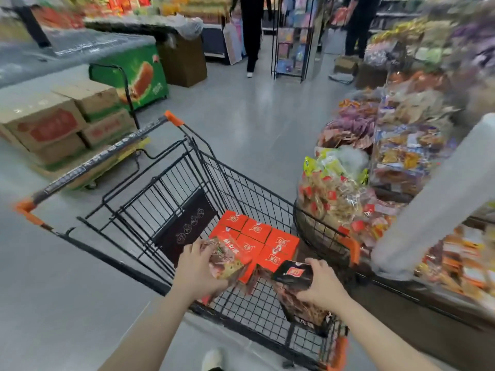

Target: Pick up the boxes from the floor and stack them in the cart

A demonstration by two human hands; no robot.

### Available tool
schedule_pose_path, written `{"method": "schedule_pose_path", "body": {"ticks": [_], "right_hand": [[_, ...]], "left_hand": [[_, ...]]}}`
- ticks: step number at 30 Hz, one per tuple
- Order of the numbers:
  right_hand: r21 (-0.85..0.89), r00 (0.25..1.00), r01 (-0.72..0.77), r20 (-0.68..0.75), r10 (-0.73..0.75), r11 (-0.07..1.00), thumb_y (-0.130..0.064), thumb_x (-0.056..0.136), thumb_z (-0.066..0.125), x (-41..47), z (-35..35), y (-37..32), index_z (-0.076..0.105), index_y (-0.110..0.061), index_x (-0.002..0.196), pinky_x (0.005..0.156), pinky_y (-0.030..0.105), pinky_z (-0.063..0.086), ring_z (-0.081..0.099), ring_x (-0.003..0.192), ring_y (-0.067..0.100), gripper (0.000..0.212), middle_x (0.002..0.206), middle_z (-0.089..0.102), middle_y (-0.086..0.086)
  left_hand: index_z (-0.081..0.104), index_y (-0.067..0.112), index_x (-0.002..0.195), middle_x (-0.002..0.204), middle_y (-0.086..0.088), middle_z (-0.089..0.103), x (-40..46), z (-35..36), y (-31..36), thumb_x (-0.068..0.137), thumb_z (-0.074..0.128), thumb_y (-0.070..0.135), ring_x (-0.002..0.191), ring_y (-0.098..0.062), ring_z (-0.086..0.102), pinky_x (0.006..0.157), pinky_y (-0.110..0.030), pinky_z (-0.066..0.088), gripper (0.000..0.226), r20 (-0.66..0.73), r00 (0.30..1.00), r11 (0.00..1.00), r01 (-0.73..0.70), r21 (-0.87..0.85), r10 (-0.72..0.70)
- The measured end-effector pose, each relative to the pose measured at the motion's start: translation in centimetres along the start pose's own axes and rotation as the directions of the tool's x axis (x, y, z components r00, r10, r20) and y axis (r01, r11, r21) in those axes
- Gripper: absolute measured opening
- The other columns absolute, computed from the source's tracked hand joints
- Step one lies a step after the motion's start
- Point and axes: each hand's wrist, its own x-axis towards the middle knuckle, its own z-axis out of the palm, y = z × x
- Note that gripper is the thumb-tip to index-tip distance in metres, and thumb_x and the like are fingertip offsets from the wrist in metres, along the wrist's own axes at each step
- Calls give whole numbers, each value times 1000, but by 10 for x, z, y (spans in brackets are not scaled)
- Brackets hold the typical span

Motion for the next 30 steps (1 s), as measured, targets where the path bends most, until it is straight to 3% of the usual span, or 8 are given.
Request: {"method": "schedule_pose_path", "body": {"ticks": [3, 9, 14, 18, 21, 24, 27, 30], "right_hand": [[-36, 994, -99, 47, 101, 994, -46, 62, 68, 23, 22, -6, 20, -14, 147, 99, 34, 42, 34, 125, 27, 102, 134, 29, 8], [-128, 978, -205, 3, 207, 970, -49, 62, 68, 48, 64, -34, 33, -21, 140, 88, 34, 46, 38, 117, 20, 90, 126, 40, -2], [-51, 972, -234, -10, 234, 971, -45, 70, 70, 56, 94, -57, 34, -20, 138, 93, 30, 39, 40, 119, 20, 81, 129, 41, 0], [-59, 957, -286, -57, 283, 956, -50, 69, 74, 73, 114, -55, 29, -21, 138, 94, 32, 42, 37, 122, 17, 88, 133, 34, -1], [-22, 967, -249, -68, 247, 968, -36, 70, 77, 97, 133, -39, 33, -21, 136, 96, 30, 41, 38, 122, 20, 81, 130, 33, 0], [-37, 968, -250, -35, 249, 968, -24, 65, 81, 116, 155, -15, 30, -23, 139, 95, 30, 43, 35, 126, 20, 91, 136, 28, -1], [-168, 962, -272, -34, 270, 948, -28, 68, 81, 119, 173, -5, 29, -25, 140, 89, 32, 49, 26, 132, 22, 89, 139, 22, 0], [-244, 964, -266, -47, 262, 933, -29, 71, 80, 118, 175, -6, 32, -27, 140, 97, 37, 45, 17, 135, 25, 84, 142, 26, 2]], "left_hand": [[37, 30, 139, 141, -3, 32, 34, 13, -22, 45, 49, 74, 124, -26, 31, 108, -41, 33, 104, 104, 993, 997, -55, 60, 49], [43, 29, 135, 135, -1, 35, 82, 44, -87, 46, 52, 78, 117, -25, 35, 101, -39, 38, 102, 285, 948, 980, -175, 93, 142], [41, 29, 137, 133, -2, 39, 99, 61, -119, 47, 51, 79, 117, -27, 36, 101, -42, 38, 104, 419, 887, 957, -265, 114, 196], [39, 30, 138, 136, -1, 36, 110, 73, -126, 48, 55, 75, 118, -25, 34, 101, -40, 38, 102, 461, 871, 968, -235, 88, 170], [38, 29, 136, 136, -2, 32, 117, 83, -119, 49, 51, 77, 118, -24, 32, 102, -41, 37, 101, 478, 863, 962, -246, 123, 160], [38, 30, 135, 132, -1, 33, 119, 90, -118, 47, 50, 76, 116, -23, 31, 100, -40, 36, 100, 471, 872, 969, -216, 120, 136], [39, 30, 135, 131, 1, 31, 115, 91, -123, 45, 50, 73, 116, -22, 29, 101, -39, 36, 100, 472, 873, 982, -175, 72, 121], [39, 29, 137, 133, 0, 32, 114, 88, -122, 45, 49, 73, 117, -23, 29, 102, -39, 36, 102, 459, 878, 983, -176, 42, 138]]}}
